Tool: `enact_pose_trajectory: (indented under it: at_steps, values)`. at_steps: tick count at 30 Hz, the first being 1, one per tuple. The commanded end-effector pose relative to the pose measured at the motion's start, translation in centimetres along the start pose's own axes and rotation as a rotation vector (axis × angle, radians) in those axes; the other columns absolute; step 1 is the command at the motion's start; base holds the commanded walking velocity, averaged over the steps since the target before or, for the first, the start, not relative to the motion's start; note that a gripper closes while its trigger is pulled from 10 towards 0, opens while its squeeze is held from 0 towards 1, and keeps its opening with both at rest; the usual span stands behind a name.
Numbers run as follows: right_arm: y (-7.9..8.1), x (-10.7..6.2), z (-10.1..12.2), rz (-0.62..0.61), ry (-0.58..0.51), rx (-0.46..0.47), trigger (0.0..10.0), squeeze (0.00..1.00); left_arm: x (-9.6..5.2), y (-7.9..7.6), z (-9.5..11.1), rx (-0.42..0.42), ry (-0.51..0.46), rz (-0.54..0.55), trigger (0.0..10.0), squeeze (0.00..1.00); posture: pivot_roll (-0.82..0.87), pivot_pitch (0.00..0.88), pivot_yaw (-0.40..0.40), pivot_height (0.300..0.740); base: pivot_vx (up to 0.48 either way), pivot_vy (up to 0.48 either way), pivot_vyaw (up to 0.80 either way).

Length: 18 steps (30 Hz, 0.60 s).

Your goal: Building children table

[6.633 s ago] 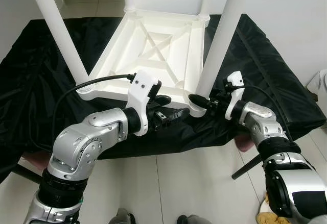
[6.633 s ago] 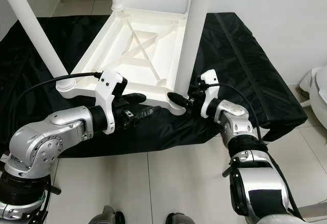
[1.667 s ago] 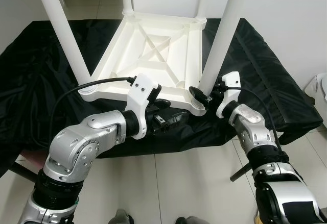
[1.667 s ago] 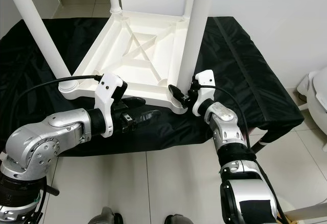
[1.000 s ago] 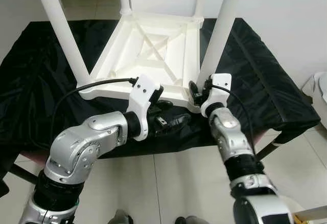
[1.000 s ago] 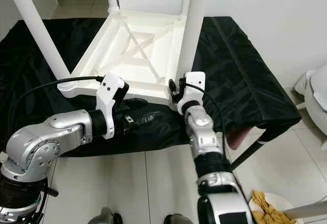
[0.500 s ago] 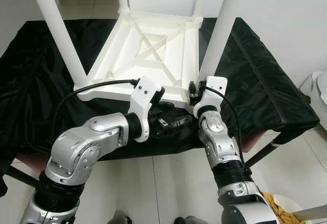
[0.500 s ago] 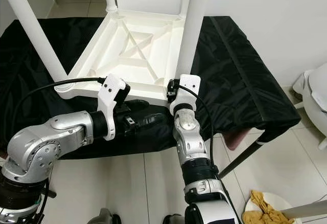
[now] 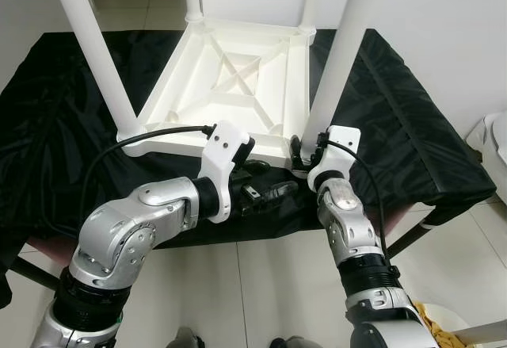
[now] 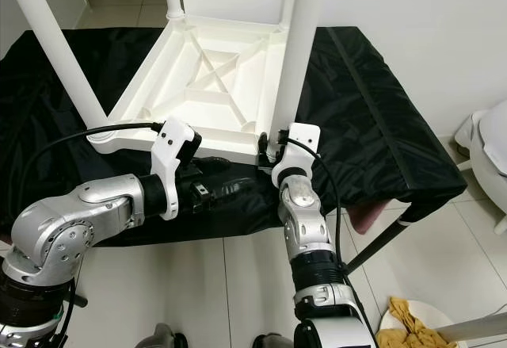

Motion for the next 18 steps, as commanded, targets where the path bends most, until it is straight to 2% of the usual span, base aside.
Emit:
enact_pose_trajectory:
  at_steps: [1, 2, 3, 6, 7, 10, 16, 18]
  values:
    - [-0.2, -0.1, 0.4, 0.077, -0.021, 0.004, 10.0, 0.44, 0.0, -0.4, 0.0, 0.01, 0.006, -0.022, 10.0, 0.0, -0.02, 0.069, 0.001, 0.74, 0.0, 0.0, 0.0]
    - [-0.2, -0.1, 0.4, 0.077, -0.021, 0.004, 10.0, 0.44, 0.0, -0.4, 0.0, 0.01, 0.006, -0.022, 10.0, 0.0, -0.02, 0.069, 0.001, 0.74, 0.0, 0.0, 0.0]
    - [-0.2, -0.2, 0.5, 0.142, -0.031, 0.005, 10.0, 0.0, 0.0, -0.4, 0.0, 0.01, 0.006, -0.022, 10.0, 0.0, -0.02, 0.07, 0.002, 0.74, 0.0, 0.0, 0.0]
    - [-0.4, -0.5, 1.1, 0.324, -0.071, -0.072, 10.0, 0.0, 0.0, -0.4, 0.0, 0.01, 0.007, -0.022, 10.0, 0.0, -0.03, 0.073, 0.007, 0.74, 0.0, 0.0, 0.0]
    - [-0.4, -0.5, 1.1, 0.324, -0.071, -0.072, 10.0, 0.0, 0.0, -0.4, 0.0, 0.01, 0.007, -0.022, 10.0, 0.0, -0.03, 0.073, 0.007, 0.74, 0.0, 0.0, 0.0]
    - [-0.9, -0.6, 1.1, 0.45, -0.058, -0.11, 10.0, 0.0, 0.0, -0.4, 0.1, 0.01, 0.007, -0.023, 10.0, 0.0, -0.03, 0.078, 0.015, 0.74, 0.0, 0.0, 0.0]
    - [-1.6, -0.4, 1.1, 0.531, -0.047, -0.132, 10.0, 0.0, 0.0, -0.2, 0.2, 0.01, 0.006, -0.022, 10.0, 0.0, -0.03, 0.084, 0.027, 0.74, 0.0, 0.0, 0.0]
    - [-3.2, 0.6, 1.6, 0.601, -0.025, -0.189, 10.0, 0.0, 0.0, -0.2, 0.3, 0.012, 0.004, -0.021, 10.0, 0.0, -0.03, 0.085, 0.03, 0.74, 0.0, 0.0, 0.0]
Point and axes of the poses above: a point about 5 cm out from each wrist's last joint towards the gripper, its own x axis pointing out of the wrist towards the gripper, its own z axis along the axis of the wrist's last joint, y = z × x, the point moved 2 cm from there along x, pointing out of the wrist towards the gripper, and after that the axes turned 1 degree about -x, right-handed, at the moved point
